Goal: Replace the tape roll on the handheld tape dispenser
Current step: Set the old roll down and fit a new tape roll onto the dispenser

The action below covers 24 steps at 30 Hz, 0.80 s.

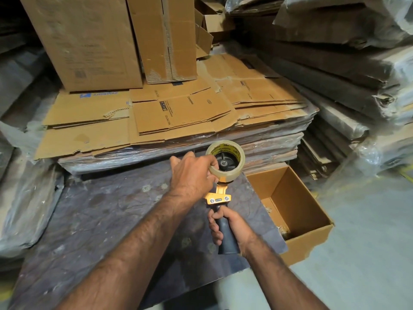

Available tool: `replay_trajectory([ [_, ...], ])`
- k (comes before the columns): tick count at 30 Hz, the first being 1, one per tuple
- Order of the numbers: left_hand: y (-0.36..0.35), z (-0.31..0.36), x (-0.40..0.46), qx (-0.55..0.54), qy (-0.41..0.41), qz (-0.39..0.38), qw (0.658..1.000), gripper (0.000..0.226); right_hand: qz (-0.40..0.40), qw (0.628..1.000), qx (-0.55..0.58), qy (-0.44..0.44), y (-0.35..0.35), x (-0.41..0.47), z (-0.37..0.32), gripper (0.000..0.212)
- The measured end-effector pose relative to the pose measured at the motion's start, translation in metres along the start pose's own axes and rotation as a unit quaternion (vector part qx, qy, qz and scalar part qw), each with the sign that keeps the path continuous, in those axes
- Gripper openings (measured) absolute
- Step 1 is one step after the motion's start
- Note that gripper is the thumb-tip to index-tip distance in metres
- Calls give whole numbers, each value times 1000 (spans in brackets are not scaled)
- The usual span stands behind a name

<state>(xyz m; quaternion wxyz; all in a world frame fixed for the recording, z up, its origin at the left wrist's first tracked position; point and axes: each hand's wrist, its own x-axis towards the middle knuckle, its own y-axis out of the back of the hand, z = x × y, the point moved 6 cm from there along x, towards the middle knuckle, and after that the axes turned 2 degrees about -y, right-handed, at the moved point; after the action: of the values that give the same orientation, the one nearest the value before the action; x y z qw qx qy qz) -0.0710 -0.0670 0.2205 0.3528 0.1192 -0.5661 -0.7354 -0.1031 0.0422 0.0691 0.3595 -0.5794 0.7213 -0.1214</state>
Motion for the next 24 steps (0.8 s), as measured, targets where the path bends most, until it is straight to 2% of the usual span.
replay_trajectory([
  [5,-2,4,6,12,-16,-49,999,32,7,1000,4,12,5,5,5,14],
  [9,-10,1,7,-10,-54,-95,994,58,13,999,34,12,6,7,0,10],
  [15,-13,0,12,17,-109,-11,994,72,24,999,18,12,10,9,-3,12],
  [18,-12,-1,17,-18,-92,9,996,74,27,1000,2,12,11,9,-3,10],
  [21,-14,-6,21,-59,-71,-6,996,78,26,999,-20,13,12,8,-4,12],
  [24,-15,-11,23,-123,-44,-4,991,97,31,999,-32,11,14,9,-4,13],
])
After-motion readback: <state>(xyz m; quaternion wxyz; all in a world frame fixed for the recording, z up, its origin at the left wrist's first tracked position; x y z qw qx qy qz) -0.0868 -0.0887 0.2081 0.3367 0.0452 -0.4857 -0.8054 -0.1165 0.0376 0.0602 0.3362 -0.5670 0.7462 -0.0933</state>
